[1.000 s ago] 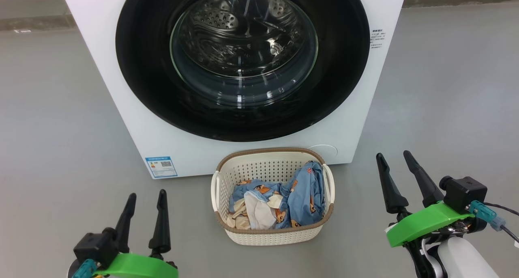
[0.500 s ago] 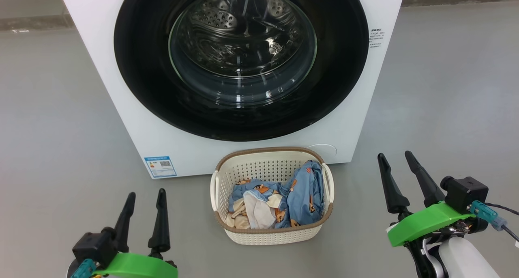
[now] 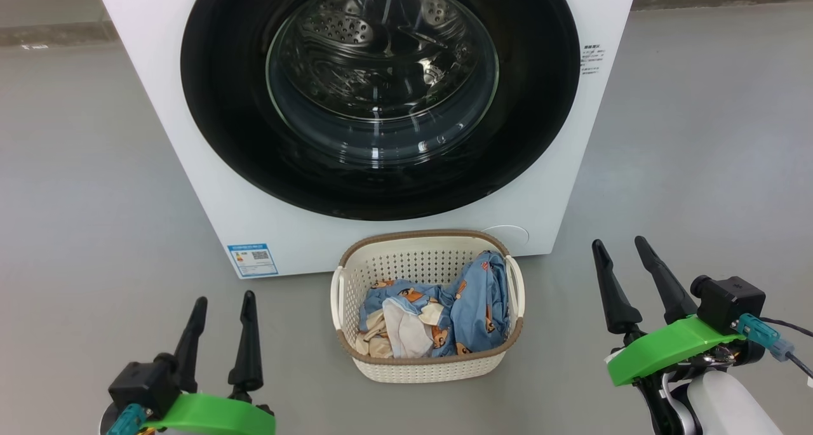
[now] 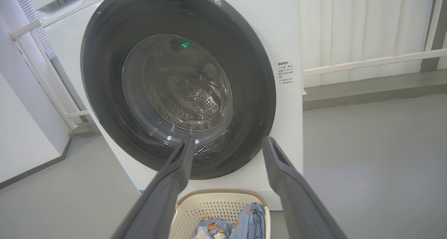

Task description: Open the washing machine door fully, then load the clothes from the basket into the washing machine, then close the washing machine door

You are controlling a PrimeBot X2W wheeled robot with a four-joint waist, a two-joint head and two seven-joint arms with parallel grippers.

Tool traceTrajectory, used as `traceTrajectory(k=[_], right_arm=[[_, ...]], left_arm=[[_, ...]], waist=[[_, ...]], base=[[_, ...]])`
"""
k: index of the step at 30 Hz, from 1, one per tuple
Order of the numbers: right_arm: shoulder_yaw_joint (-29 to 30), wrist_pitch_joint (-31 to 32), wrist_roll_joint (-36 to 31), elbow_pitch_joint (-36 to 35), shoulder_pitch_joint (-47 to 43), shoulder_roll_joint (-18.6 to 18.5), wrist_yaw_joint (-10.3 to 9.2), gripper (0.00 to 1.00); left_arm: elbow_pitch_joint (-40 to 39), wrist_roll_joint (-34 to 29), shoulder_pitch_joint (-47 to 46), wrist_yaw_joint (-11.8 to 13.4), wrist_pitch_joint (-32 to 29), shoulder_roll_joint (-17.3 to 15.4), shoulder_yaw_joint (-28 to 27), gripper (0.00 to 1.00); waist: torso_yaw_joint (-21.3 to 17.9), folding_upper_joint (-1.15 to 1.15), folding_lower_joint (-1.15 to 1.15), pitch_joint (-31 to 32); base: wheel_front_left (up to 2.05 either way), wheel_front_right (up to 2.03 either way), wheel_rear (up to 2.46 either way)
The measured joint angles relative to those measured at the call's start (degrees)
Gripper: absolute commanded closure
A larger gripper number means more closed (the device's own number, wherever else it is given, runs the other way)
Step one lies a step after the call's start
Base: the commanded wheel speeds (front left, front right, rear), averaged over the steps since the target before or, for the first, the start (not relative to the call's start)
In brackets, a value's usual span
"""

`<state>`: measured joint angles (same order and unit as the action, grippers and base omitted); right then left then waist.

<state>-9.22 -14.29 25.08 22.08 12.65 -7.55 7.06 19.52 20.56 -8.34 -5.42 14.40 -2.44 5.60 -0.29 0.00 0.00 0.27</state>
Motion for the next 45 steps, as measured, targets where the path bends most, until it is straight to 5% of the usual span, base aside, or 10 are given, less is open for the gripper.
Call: traceTrajectory(k=[13,45], right_arm=[[0.1,0.0,0.0,0.0,0.0,0.0,0.00,0.00],[0.1,0.0,0.0,0.5,0.0,0.2,0.00,0.00]], left_arm=[[-0.5,-1.1,0.0,0.2,0.0,0.0,0.0,0.00],[0.7,0.1,-0.1,-0.2,0.0,0.1,0.0,0.00]], waist=[[0.0,0.00,0.00,-0.1],[-0.2,0.00,0.00,-0.1]], base=[[0.16,0.16,-0.31],[0.79,0.79,-1.58]])
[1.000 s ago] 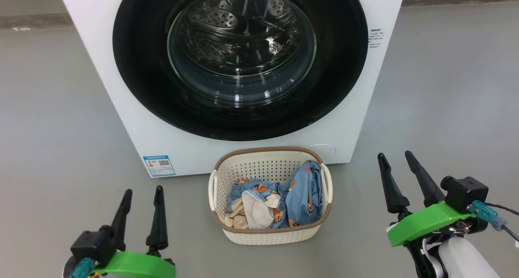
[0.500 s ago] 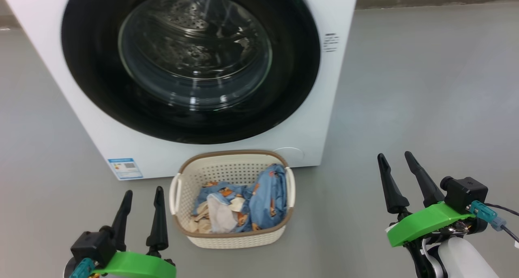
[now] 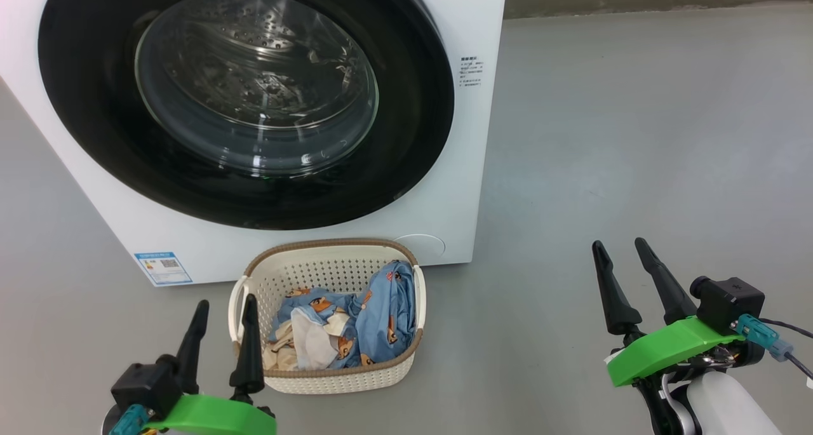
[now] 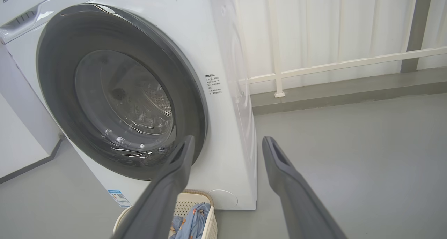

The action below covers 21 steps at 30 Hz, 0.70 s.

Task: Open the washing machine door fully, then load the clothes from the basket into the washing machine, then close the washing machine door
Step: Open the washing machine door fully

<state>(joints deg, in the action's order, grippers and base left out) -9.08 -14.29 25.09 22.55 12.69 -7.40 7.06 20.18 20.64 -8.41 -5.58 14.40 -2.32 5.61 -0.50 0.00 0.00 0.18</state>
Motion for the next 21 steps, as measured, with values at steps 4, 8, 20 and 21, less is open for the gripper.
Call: traceTrajectory(k=[4,8,20,21], right_arm=[[0.0,0.0,0.0,0.0,0.0,0.1,0.00,0.00],[0.0,0.0,0.0,0.0,0.0,0.1,0.00,0.00],[0.1,0.0,0.0,0.1,0.0,0.1,0.00,0.00],[0.1,0.0,0.0,0.1,0.0,0.1,0.00,0.00]], left_arm=[[0.1,0.0,-0.1,0.0,0.0,0.0,0.0,0.00],[0.1,0.0,-0.1,0.0,0.0,0.0,0.0,0.00],[0.1,0.0,-0.1,0.1,0.0,0.0,0.0,0.00],[0.1,0.0,-0.1,0.1,0.0,0.0,0.0,0.00]], waist=[[0.0,0.00,0.00,0.0],[0.0,0.00,0.00,0.0],[0.1,0.00,0.00,-0.2],[0.1,0.00,0.00,-0.2]], base=[[0.00,0.00,0.00],[0.00,0.00,0.00],[0.00,0.00,0.00],[0.00,0.00,0.00]])
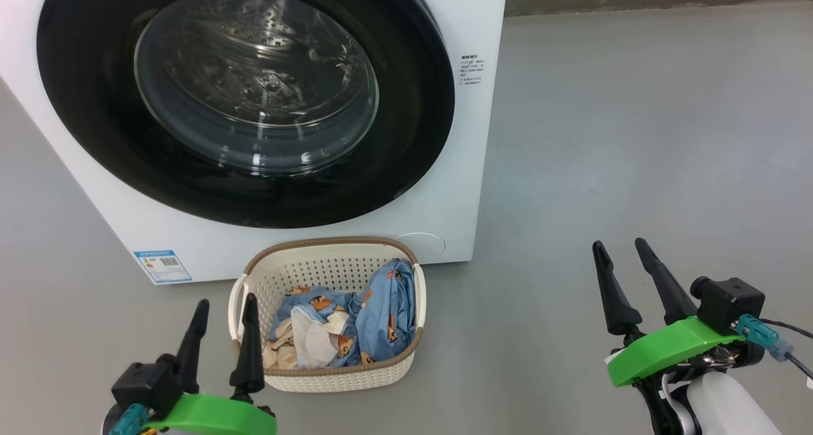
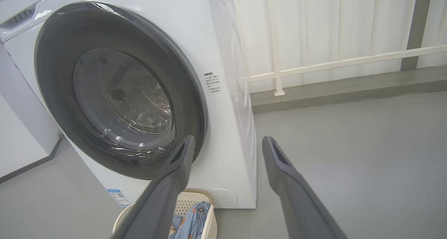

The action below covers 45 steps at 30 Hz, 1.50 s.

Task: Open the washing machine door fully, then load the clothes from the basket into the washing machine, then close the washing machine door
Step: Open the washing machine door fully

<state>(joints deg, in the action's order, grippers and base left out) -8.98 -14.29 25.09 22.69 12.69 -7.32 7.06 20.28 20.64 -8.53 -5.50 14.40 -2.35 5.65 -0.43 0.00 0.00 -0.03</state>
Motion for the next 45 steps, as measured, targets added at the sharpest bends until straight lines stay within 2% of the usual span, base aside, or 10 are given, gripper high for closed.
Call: traceTrajectory(k=[24,32,33,34,35,36,37,45], right_arm=[[0.1,0.0,0.1,0.8,0.1,-0.1,0.00,0.00],[0.1,0.0,0.6,1.4,2.9,-0.9,0.00,0.00],[0.1,0.0,0.7,1.5,3.6,-1.7,0.00,0.23],[0.1,0.0,0.7,1.6,3.9,-2.0,0.00,0.52],[0.1,0.0,0.7,1.6,4.3,-2.2,0.00,0.67],[0.1,0.0,0.7,1.6,4.7,-2.4,0.00,0.90],[0.1,0.0,0.7,1.6,5.2,-2.4,0.00,1.00],[0.4,0.0,4.5,1.5,9.9,-4.3,0.00,1.00]], left_arm=[[0.8,-0.7,-0.1,0.5,0.0,0.0,1.0,0.00],[0.7,-0.7,-1.0,0.5,0.0,0.0,1.4,0.00],[0.5,-0.6,-1.1,0.5,0.0,0.0,1.5,0.00],[0.4,-0.6,-1.1,0.5,0.0,0.0,1.5,0.00],[0.3,-0.6,-1.1,0.5,0.0,0.0,1.5,0.00],[0.2,-0.5,-1.2,0.5,0.0,0.0,1.6,0.00],[0.0,-0.4,-1.4,0.5,0.0,0.0,1.6,0.00],[-2.2,-0.1,-2.6,0.8,0.1,0.0,1.5,0.00]], waist=[[0.8,0.00,0.00,-1.2],[1.2,0.00,0.00,-2.6],[1.3,0.00,0.00,-2.9],[1.4,0.00,0.00,-3.1],[1.4,0.00,0.00,-3.3],[1.5,0.00,0.00,-3.5],[1.6,0.00,0.00,-3.7],[2.8,0.00,0.00,-6.4]], base=[[0.00,0.00,0.00],[0.00,0.00,0.00],[0.00,0.00,0.00],[0.00,0.00,0.00],[0.00,0.00,0.00],[0.00,0.00,0.00],[0.00,0.00,0.00],[0.00,0.00,0.00]])
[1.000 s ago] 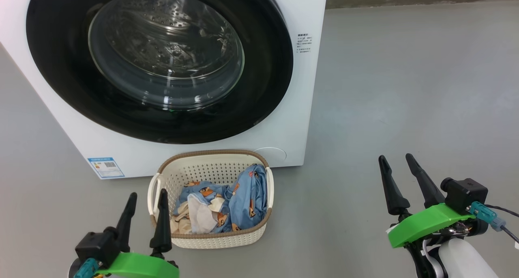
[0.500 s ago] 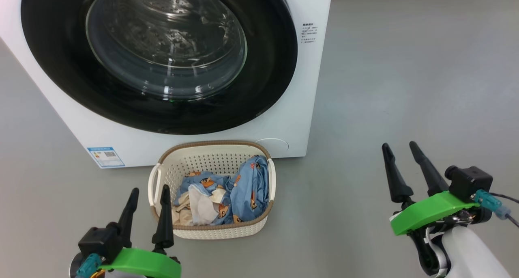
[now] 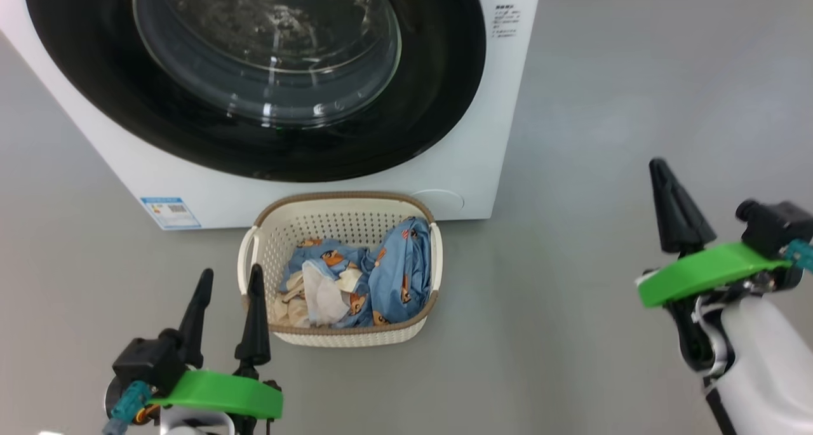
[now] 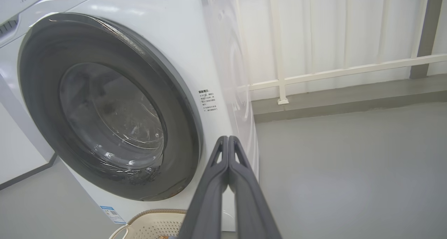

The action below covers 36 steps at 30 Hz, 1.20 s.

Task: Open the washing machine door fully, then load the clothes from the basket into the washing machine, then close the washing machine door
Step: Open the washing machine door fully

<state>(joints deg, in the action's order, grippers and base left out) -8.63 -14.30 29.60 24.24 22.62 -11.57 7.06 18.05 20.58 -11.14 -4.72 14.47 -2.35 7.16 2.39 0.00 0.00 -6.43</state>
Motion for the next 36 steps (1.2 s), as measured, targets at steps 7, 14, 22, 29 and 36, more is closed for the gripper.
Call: traceTrajectory(k=[7,14,22,29,36], right_arm=[[-0.7,0.0,8.2,1.0,6.2,-3.2,0.00,1.00],[-2.5,1.8,18.0,2.8,12.7,-6.6,0.00,1.00],[-4.2,8.7,29.2,4.5,21.5,-10.2,0.00,1.00],[-3.7,17.3,42.3,5.9,28.1,-11.2,0.00,1.00],[-1.5,25.8,54.1,8.3,32.3,-10.7,0.00,1.00]], left_arm=[[-0.8,0.5,-0.9,0.1,0.0,0.0,0.1,0.00],[-1.6,0.6,-2.7,0.1,0.0,0.0,0.6,0.00],[-2.3,1.1,-4.0,0.1,0.2,0.1,1.3,0.00],[-2.8,1.7,-5.3,0.1,0.2,0.1,1.8,0.00],[-3.0,2.3,-6.3,0.1,0.2,0.2,2.5,0.00]], waist=[[1.5,0.00,0.00,-2.5],[3.2,0.00,0.00,-5.1],[4.8,0.00,0.00,-8.3],[6.5,0.00,0.00,-10.9],[8.5,0.00,0.00,-13.2]], base=[[0.00,0.00,0.00],[0.00,0.00,0.00],[0.00,0.00,0.00],[0.00,0.00,0.00],[0.00,0.00,0.00]])
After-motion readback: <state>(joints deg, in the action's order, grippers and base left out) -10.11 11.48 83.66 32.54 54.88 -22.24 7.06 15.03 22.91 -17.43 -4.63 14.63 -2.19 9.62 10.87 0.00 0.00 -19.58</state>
